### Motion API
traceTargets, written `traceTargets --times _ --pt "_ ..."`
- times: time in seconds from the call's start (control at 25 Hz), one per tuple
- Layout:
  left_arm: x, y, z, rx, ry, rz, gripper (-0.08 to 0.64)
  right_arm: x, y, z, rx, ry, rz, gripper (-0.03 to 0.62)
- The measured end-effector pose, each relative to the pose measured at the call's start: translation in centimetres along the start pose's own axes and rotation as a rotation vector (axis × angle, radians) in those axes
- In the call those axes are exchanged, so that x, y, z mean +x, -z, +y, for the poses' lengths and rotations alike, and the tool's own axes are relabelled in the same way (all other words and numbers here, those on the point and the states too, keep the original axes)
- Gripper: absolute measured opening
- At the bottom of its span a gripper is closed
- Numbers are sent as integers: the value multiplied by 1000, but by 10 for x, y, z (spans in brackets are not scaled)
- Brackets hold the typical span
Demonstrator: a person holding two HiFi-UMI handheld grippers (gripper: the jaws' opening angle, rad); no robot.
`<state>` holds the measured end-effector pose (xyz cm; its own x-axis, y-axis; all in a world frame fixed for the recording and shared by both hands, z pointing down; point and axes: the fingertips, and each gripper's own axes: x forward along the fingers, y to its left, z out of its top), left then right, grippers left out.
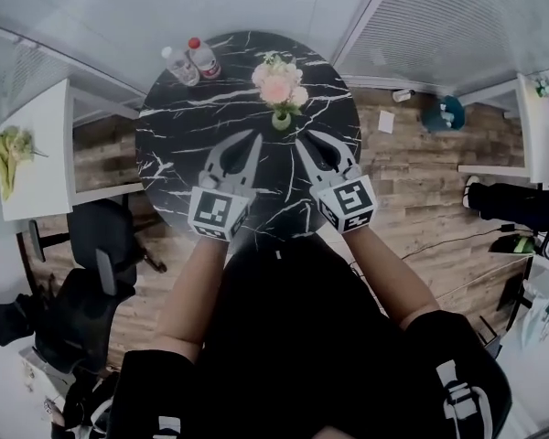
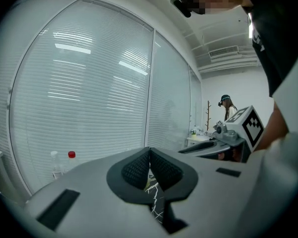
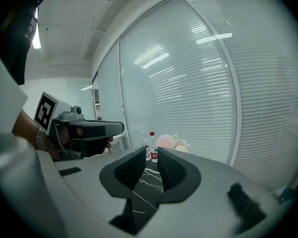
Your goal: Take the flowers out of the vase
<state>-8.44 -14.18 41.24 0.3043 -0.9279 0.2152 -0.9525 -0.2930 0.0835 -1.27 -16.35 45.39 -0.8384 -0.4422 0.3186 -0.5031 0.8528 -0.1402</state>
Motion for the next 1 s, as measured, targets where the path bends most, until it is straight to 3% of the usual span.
traceTargets --times 0.56,0.84,1.0 --pt "50 64 40 -10 117 49 12 65 59 -27 90 241 58 236" --pt "59 86 46 -33 143 75 12 85 79 -35 126 284 92 282" --pt "66 90 49 -34 144 49 12 96 87 -40 132 298 102 309"
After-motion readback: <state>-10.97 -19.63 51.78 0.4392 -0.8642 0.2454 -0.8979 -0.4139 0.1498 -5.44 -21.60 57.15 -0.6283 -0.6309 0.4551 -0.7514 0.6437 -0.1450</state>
